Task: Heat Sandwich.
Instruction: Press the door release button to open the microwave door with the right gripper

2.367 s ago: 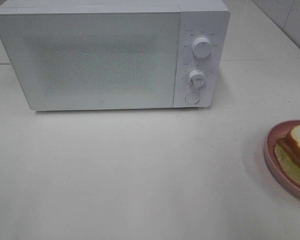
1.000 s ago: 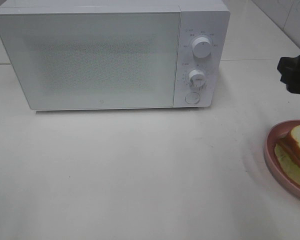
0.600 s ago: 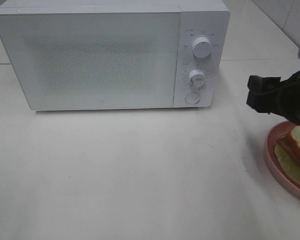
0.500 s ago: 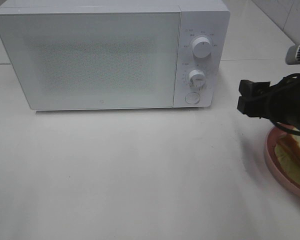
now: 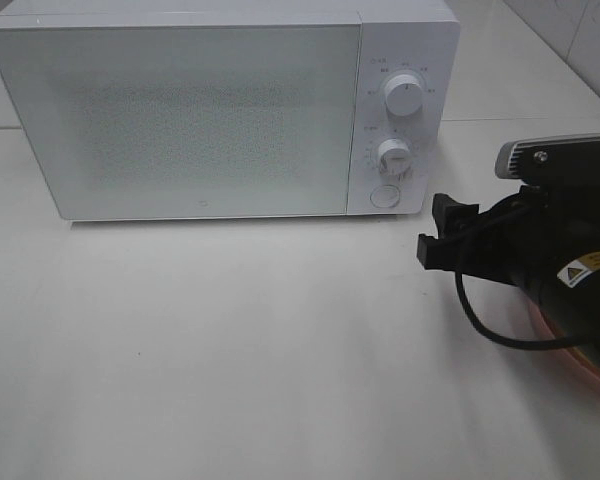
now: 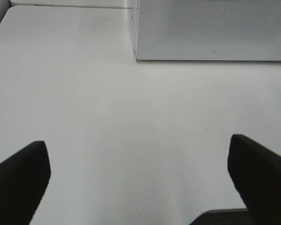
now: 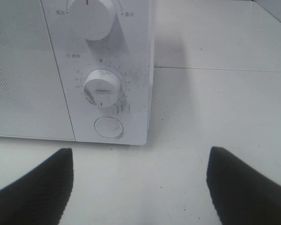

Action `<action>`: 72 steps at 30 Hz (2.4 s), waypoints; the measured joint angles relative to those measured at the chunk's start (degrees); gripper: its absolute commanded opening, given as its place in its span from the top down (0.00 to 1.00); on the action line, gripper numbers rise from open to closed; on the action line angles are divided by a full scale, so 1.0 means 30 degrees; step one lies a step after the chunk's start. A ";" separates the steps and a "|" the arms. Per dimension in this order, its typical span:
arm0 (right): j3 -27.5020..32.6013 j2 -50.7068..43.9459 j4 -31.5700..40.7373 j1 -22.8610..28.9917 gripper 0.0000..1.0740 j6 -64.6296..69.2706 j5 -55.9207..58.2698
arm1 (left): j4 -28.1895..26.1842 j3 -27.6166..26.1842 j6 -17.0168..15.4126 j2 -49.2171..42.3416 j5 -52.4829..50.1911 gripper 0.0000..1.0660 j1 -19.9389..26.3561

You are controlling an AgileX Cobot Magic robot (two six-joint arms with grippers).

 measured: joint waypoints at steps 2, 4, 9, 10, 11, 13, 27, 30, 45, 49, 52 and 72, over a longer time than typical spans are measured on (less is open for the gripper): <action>0.0000 0.0497 0.0764 0.0917 0.29 -0.0019 -0.0477 | 0.0000 0.0000 0.0000 0.0000 0.0000 0.08 0.0000; 0.0000 0.0630 0.1012 0.1184 0.29 -0.0019 -0.0554 | 0.0000 0.0000 0.0000 0.0000 0.0000 0.08 0.0000; 0.0000 0.0879 0.2005 0.2101 0.29 -0.0038 -0.0840 | 0.0000 0.0000 0.0000 0.0000 0.0000 0.08 0.0000; 0.0000 0.0879 0.2139 0.2235 0.29 -0.0038 -0.0859 | 0.0000 0.0000 0.0000 0.0000 0.0000 0.08 0.0000; 0.0000 0.0879 0.2196 0.2235 0.30 0.0000 -0.0859 | 0.0000 0.0000 0.0000 0.0000 0.0000 0.08 0.0000; 0.0000 0.0879 0.2254 0.2254 0.30 0.0057 -0.0859 | 0.0000 0.0000 0.0000 0.0000 0.0000 0.08 0.0000; 0.0000 0.0879 0.2273 0.2254 0.30 0.9072 -0.0859 | 0.0000 0.0000 0.0000 0.0000 0.0000 0.08 0.0000; 0.0000 0.0879 0.2273 0.2254 0.30 1.2471 -0.0859 | 0.0000 0.0000 0.0000 0.0000 0.0000 0.08 0.0000; 0.0000 0.0879 0.2273 0.2254 0.47 2.6738 -0.0840 | 0.0000 0.0000 0.0000 0.0000 0.0000 0.08 0.0000; 0.0000 0.0879 0.2273 0.2254 0.64 2.8552 -0.0840 | 0.0000 0.0000 0.0000 0.0000 0.0000 0.08 0.0000; 0.0000 0.0879 0.2273 0.2254 0.84 2.9240 -0.0840 | 0.0000 0.0000 0.0000 0.0000 0.0000 0.08 0.0000; -0.0019 0.1738 0.2292 0.2254 1.00 3.0004 -0.0153 | 0.0000 0.0000 0.0000 0.0000 0.0000 0.08 0.0000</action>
